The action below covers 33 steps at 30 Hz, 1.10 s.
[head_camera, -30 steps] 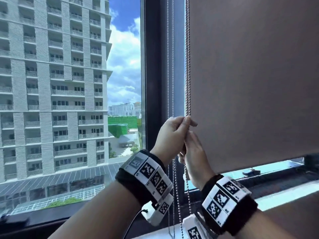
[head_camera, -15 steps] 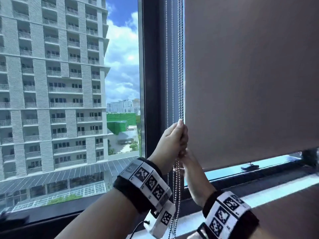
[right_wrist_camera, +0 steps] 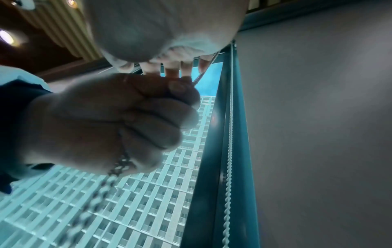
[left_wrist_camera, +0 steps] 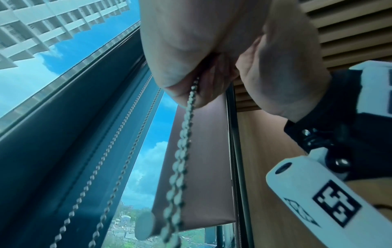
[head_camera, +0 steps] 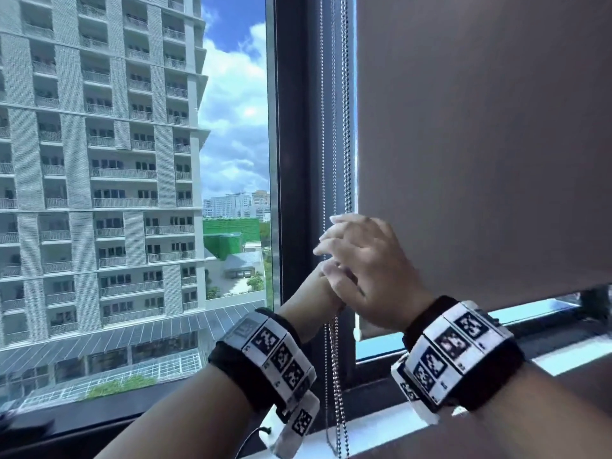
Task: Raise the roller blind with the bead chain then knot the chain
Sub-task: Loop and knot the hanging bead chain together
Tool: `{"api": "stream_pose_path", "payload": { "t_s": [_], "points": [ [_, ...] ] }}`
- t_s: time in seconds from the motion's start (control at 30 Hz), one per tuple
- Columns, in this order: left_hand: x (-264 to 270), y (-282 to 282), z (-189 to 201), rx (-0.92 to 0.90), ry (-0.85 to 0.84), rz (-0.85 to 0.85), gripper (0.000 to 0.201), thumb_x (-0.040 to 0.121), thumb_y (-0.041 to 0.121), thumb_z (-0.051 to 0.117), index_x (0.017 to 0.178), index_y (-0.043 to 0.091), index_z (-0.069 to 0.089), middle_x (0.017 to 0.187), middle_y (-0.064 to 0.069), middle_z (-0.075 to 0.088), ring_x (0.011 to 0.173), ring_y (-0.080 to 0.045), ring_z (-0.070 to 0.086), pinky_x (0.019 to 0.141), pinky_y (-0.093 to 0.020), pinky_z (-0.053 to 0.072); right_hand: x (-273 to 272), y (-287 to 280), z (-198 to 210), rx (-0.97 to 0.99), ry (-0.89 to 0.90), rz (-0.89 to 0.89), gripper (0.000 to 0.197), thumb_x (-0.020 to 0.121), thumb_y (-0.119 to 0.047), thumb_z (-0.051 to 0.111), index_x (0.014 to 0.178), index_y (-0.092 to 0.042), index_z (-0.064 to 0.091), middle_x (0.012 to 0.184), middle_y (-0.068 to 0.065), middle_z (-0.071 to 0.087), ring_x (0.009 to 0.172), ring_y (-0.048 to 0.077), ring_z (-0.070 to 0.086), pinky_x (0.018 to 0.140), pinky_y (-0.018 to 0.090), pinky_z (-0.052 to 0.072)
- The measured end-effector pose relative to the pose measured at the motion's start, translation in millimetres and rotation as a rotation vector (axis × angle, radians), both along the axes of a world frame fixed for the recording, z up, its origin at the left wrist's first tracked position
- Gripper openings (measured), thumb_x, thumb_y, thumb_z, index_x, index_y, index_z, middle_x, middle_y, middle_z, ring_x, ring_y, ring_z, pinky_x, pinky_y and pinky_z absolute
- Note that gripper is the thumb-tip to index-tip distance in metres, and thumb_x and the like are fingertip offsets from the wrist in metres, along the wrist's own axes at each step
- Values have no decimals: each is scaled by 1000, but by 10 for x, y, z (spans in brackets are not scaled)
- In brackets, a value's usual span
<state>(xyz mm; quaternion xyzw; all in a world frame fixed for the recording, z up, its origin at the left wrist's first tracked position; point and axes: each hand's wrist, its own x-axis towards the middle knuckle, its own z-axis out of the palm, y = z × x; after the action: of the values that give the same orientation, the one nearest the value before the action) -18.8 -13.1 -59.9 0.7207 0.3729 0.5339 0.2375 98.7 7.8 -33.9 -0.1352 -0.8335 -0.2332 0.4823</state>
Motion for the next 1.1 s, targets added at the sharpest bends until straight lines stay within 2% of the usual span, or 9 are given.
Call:
{"api": "stream_pose_path", "payload": {
  "t_s": [0.1, 0.2, 0.3, 0.37, 0.43, 0.57, 0.67, 0.9, 1.1],
  "points": [
    [-49, -33, 62, -71, 128, 8, 15, 88, 14, 43, 76, 23, 44, 73, 6, 46, 55, 3, 47, 52, -10, 40, -4, 107, 124, 145, -211, -206, 54, 94, -51, 26, 83, -17, 67, 84, 1, 69, 102, 25, 62, 109, 45, 25],
    [-102, -35, 65, -81, 134, 30, 16, 85, 8, 42, 73, 17, 42, 67, 1, 44, 55, -5, 40, 48, -20, 37, -22, 159, 209, 271, -329, -277, 58, 93, -56, 24, 69, -16, 58, 62, 1, 61, 71, 25, 61, 112, 43, 26],
    [-129, -38, 67, -68, 173, 4, 13, 73, 10, 35, 65, 7, 45, 55, -5, 37, 47, -11, 32, 45, -24, 28, -7, 163, 264, 271, -433, -296, 63, 92, -62, 17, 64, -19, 53, 58, 2, 61, 60, 27, 57, 90, 42, 44],
    [-184, -30, 80, -124, 164, -49, 15, 76, 9, 42, 63, 4, 50, 52, 0, 34, 45, -9, 30, 45, -23, 28, 17, 166, 296, 233, -443, -317, 66, 88, -67, 6, 61, -22, 46, 55, 2, 60, 56, 26, 54, 77, 39, 42],
    [-265, -38, 123, -181, 112, -132, 26, 86, 12, 51, 64, 17, 64, 55, 4, 31, 48, -8, 28, 49, -25, 27, 52, 182, 320, 169, -397, -275, 65, 85, -70, 5, 58, -23, 40, 51, -3, 52, 53, 24, 49, 74, 37, 39],
    [-409, -41, 281, -181, -9, -242, 20, 89, 23, 54, 71, 22, 63, 60, 0, 26, 50, -8, 24, 48, -21, 23, 154, 146, 359, -91, -212, -114, 57, 81, -68, 41, 50, -22, 28, 43, -7, 33, 44, 11, 34, 58, 22, 27],
    [-452, -31, 433, -170, -130, -306, 4, 87, 20, 56, 84, 18, 54, 60, 3, 26, 47, -5, 23, 43, -17, 22, 228, 136, 404, -472, 22, 122, 45, 75, -51, 61, 54, -18, 38, 47, -9, 33, 45, 8, 30, 48, 26, 26],
    [-314, -35, 679, -46, -306, -452, 17, 87, 4, 46, 80, 17, 54, 59, 9, 42, 44, -2, 24, 39, -13, 24, 271, 56, 535, -951, 446, 785, 16, 74, -13, 55, 62, -19, 46, 58, 2, 33, 53, 11, 28, 65, 24, 34],
    [-186, -12, 708, 182, -99, -79, 36, 85, 0, 45, 70, 22, 69, 50, 14, 49, 47, -3, 30, 47, -18, 24, 293, 8, 596, -1142, 671, 1104, 23, 86, -12, 41, 64, -18, 37, 54, -1, 28, 48, 12, 26, 64, 24, 43]
  ]
}}
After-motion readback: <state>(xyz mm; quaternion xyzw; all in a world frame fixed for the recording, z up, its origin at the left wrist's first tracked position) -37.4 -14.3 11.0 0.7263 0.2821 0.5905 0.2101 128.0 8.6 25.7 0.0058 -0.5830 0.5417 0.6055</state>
